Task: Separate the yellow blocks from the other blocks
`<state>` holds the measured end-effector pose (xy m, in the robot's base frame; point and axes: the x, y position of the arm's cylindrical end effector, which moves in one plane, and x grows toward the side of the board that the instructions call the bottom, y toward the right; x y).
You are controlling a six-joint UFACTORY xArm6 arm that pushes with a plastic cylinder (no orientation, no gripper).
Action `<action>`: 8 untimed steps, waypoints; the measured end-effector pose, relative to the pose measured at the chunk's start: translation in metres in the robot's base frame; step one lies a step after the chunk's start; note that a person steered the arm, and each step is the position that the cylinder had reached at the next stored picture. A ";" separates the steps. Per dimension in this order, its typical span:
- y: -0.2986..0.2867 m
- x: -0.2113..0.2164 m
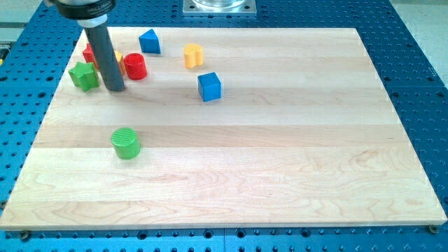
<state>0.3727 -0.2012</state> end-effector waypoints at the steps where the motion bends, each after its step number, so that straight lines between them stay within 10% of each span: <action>1: -0.028 0.032; 3: -0.091 -0.033; 8: 0.131 -0.074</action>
<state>0.2987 -0.0702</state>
